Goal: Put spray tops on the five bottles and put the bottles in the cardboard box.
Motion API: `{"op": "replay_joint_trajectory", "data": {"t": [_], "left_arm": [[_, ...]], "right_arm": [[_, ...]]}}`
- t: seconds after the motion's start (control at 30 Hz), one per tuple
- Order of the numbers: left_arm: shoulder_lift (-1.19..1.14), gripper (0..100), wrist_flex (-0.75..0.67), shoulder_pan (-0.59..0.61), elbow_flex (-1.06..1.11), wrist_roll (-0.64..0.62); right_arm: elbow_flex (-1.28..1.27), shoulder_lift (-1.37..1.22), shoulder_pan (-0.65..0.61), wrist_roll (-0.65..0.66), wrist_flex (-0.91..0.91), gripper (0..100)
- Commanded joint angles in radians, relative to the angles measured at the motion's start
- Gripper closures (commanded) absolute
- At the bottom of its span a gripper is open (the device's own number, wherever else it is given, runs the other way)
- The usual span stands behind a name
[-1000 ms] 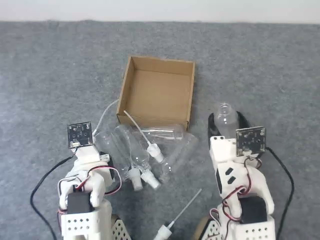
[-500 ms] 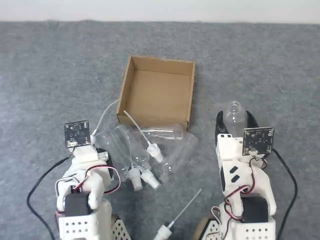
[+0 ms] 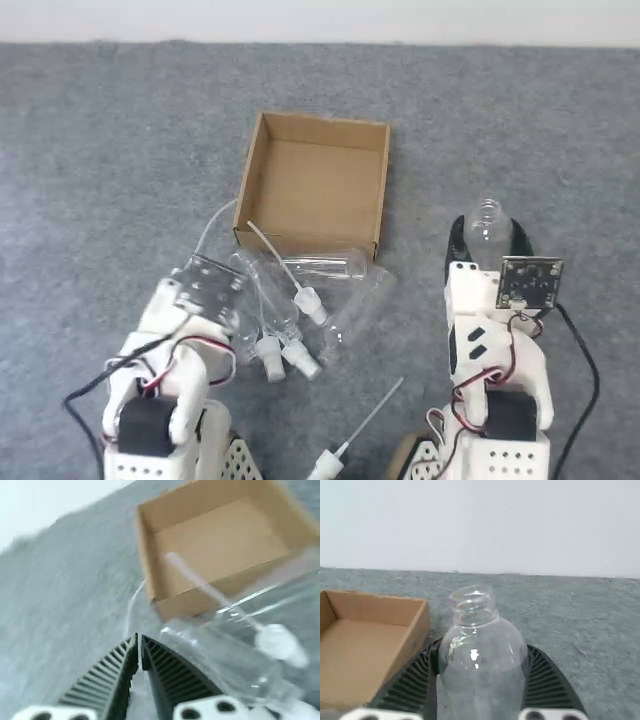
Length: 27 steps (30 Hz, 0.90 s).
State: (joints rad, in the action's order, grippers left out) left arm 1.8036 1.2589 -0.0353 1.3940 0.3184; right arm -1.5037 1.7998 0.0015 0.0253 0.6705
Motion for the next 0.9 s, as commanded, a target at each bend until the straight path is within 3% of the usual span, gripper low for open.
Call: {"op": "replay_joint_trajectory", "data": {"t": [0.0,0.2,0.4,0.6,0.87], "left_arm": [[0.017,99,0.046,-0.120,-0.077,0.018],[-0.009,95,0.058,-0.201,-0.087,0.020],[-0.290,89,0.068,-0.258,-0.216,0.003],[-0.580,78,0.068,-0.414,-0.338,-0.169],[-0.763,77,0.015,-0.666,-0.361,-0.331]], "right_arm": [[0.018,0.016,0.053,-0.012,-0.039,91.6],[0.017,0.016,0.099,-0.064,-0.059,91.6],[0.017,0.016,0.101,-0.064,-0.065,91.6],[0.017,0.016,0.131,-0.068,-0.071,91.6],[0.015,0.016,0.173,-0.069,-0.085,91.6]]}}
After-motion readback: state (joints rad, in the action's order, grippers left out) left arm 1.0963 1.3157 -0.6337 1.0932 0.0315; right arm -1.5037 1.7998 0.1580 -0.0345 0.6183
